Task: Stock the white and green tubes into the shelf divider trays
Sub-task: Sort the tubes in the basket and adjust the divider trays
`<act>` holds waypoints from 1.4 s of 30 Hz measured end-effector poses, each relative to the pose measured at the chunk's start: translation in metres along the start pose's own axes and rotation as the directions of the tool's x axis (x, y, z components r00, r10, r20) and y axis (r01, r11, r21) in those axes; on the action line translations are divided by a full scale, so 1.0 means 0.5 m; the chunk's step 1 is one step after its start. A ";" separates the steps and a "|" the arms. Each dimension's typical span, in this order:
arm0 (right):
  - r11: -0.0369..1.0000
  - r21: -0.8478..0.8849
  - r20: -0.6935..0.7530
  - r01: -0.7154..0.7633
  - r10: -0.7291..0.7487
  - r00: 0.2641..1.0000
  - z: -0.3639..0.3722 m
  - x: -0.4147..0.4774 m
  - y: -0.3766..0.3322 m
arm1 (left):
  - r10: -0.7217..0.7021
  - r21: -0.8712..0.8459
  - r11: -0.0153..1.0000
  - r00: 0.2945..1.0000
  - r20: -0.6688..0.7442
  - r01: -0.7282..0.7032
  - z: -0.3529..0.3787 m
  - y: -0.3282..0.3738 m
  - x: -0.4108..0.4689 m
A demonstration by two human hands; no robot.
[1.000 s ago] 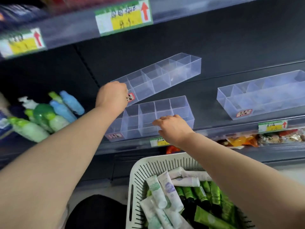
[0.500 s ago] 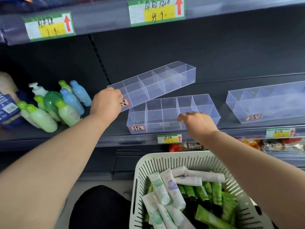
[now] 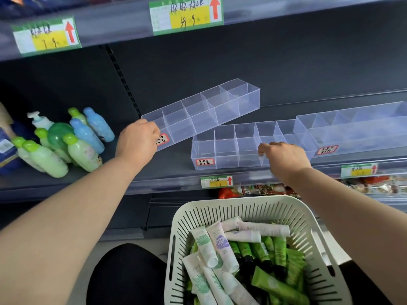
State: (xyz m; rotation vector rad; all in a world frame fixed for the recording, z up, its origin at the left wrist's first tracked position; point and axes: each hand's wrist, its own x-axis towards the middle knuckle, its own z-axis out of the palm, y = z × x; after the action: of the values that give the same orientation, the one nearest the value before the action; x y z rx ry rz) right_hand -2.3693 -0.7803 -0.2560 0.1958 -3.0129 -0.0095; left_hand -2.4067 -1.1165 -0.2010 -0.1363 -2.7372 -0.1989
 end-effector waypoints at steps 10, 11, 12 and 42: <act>0.976 -0.162 -0.094 -0.149 0.135 0.986 -0.004 -0.005 -0.022 | -0.008 0.033 0.999 1.000 0.028 0.007 0.004 -0.030 -0.029; 0.984 -0.141 -0.140 -0.105 0.086 0.986 -0.004 -0.002 -0.048 | -0.013 0.029 1.000 1.000 0.025 0.012 0.004 -0.034 -0.033; 0.993 -0.112 -0.175 -0.039 0.019 0.984 -0.003 0.003 -0.075 | -0.019 0.028 0.999 1.000 0.024 0.018 0.005 -0.039 -0.037; 0.974 -0.037 -0.093 0.225 -0.228 0.969 0.037 0.032 -0.234 | -0.081 -0.023 0.996 0.979 0.188 0.087 0.024 -0.234 -0.137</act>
State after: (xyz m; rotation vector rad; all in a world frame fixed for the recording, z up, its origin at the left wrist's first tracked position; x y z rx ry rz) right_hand -2.3723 -0.8984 -0.2743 0.5209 -2.8750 -0.0595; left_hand -2.3628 -1.2344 -0.2525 -0.0503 -2.9301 -0.2649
